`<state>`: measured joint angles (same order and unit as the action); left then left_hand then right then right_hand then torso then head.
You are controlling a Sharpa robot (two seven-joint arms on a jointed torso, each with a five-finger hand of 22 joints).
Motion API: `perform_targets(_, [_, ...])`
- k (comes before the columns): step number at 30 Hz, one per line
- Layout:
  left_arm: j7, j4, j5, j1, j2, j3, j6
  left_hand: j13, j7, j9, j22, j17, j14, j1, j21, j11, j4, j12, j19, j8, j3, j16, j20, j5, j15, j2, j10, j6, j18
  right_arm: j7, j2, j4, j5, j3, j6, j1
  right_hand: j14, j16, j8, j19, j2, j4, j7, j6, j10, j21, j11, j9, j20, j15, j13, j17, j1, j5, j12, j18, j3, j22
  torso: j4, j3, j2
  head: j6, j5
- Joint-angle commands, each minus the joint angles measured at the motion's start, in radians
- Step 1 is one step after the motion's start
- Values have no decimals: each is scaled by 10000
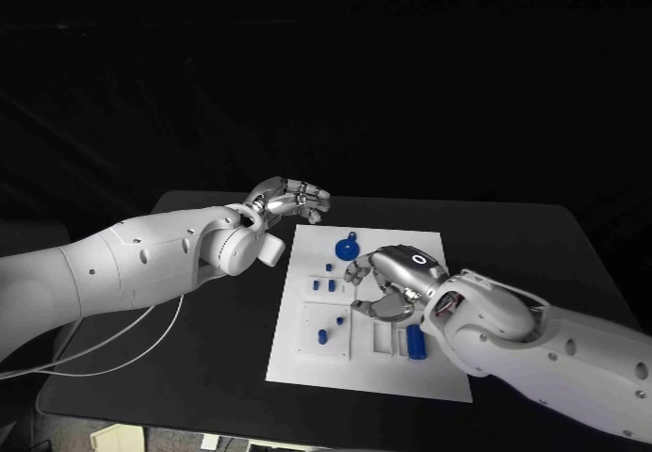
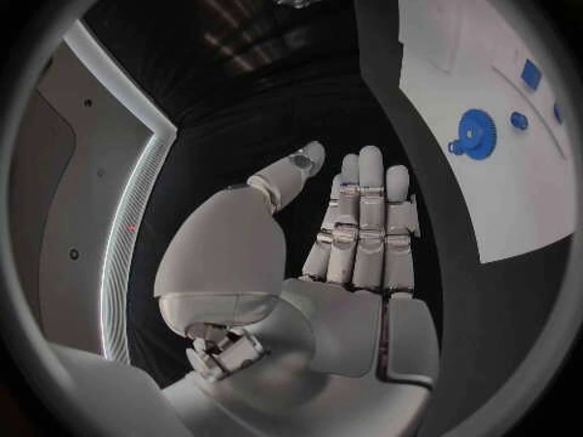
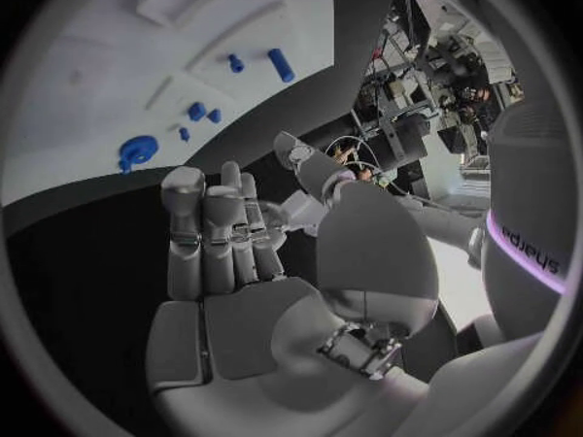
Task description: Assemble the parts on the task board
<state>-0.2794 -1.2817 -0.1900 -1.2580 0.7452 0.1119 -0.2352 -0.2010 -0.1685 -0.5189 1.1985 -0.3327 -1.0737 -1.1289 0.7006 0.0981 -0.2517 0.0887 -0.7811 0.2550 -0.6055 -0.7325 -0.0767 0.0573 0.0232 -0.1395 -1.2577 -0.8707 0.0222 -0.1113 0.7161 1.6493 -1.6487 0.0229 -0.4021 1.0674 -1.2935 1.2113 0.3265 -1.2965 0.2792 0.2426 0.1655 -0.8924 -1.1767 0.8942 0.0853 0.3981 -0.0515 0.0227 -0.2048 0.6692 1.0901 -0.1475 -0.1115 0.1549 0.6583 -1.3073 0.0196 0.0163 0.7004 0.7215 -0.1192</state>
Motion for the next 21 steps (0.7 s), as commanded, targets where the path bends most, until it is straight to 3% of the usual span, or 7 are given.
perform_targets(1, [-54, -25, 56, -11, 21, -5, 136, -12, -15, 17, 18, -17, -74, 53, -42, -3, 40, -60, -44, 64, 11, 36, 1, 14, -14, 42, 52, 74, 198, 270, 480, 45, 2736, -8, 358, 318, 17, 27, 103, 0, -102, -124, -39, -156, -278, -47, -56, 45, 65, 109, -93, -36, -55, -74, -150, 1069, -71, -52, 9, 4, -3, -85, 226])
perform_targets(8, [-51, 13, 56, -10, 31, 0, 125, -14, -15, 17, 21, -24, -77, 56, -44, -4, 42, -58, -46, 66, 14, 39, 1, 13, -14, 39, 49, 73, 198, -593, 1403, -161, 4756, -2, 1603, 774, 0, 134, 319, -1, -488, -624, -290, -418, -1521, -17, -521, 274, 2, 508, -1029, 3, -740, -272, -1229, 1068, -607, -102, 36, 16, -31, -127, 470])
perform_targets(11, [-55, 12, 56, -8, 12, 1, 136, -14, -15, 18, 22, -26, -78, 57, -45, -4, 42, -58, -46, 67, 15, 40, 1, 12, -14, 37, 49, 73, 198, -1525, 1641, -149, 5269, 0, 2649, 784, 0, 180, 345, -27, -727, -1051, -548, -434, -2012, -59, -838, 399, -87, 804, -2588, 44, -984, 430, -3091, 1069, -639, -72, 41, 31, -43, -100, 578])
perform_targets(12, [-57, 9, 57, -7, 16, 2, 139, -14, -15, 18, 22, -27, -79, 57, -45, -4, 43, -58, -46, 67, 15, 40, 1, 12, -14, 37, 48, 73, 198, -1908, 1701, -136, 5349, 1, 2940, 784, -52, 268, 304, -124, -456, -1220, -615, -386, -1258, -40, -928, 480, -166, 868, -4310, 103, -864, 731, -4833, 1069, -415, -72, 45, 36, -46, -90, 618])
perform_targets(14, [-55, 20, 58, -6, 6, 5, 137, -14, -16, 18, 23, -29, -79, 58, -46, -4, 44, -58, -47, 67, 16, 41, 1, 12, -14, 38, 48, 73, 198, -2910, 1785, -179, 5410, 24, 3616, 785, -80, 416, 244, -128, -654, -1485, -594, -327, -511, -16, -919, 551, -186, 866, -5976, 221, -836, 942, -6537, 1069, -75, -109, 58, 45, -50, -91, 665])
perform_targets(15, [-48, 22, 58, -5, 3, 9, 149, -15, -16, 18, 23, -31, -80, 59, -46, -5, 44, -58, -47, 68, 17, 42, 1, 12, -14, 37, 47, 73, 197, -3337, 1854, -198, 5639, 65, 3971, 786, 104, 680, 234, -191, -273, -2153, -590, -312, 783, 118, -897, 698, -251, 906, -7803, 530, -948, 982, -8265, 1069, 745, -205, 61, 47, -53, -66, 696])
perform_targets(21, [-42, -6, 58, 0, 8, 11, 166, -15, -16, 18, 25, -36, -82, 61, -48, -5, 46, -57, -49, 70, 19, 45, 1, 12, -14, 36, 46, 73, 197, -4097, 2091, 15, 5759, 168, 4573, 786, 72, 1194, 297, -163, -333, -2324, -559, -317, 595, 359, -882, 964, -247, 899, -8732, 1069, -1343, 997, -9416, 1069, 395, -228, 61, 38, -54, -38, 783])
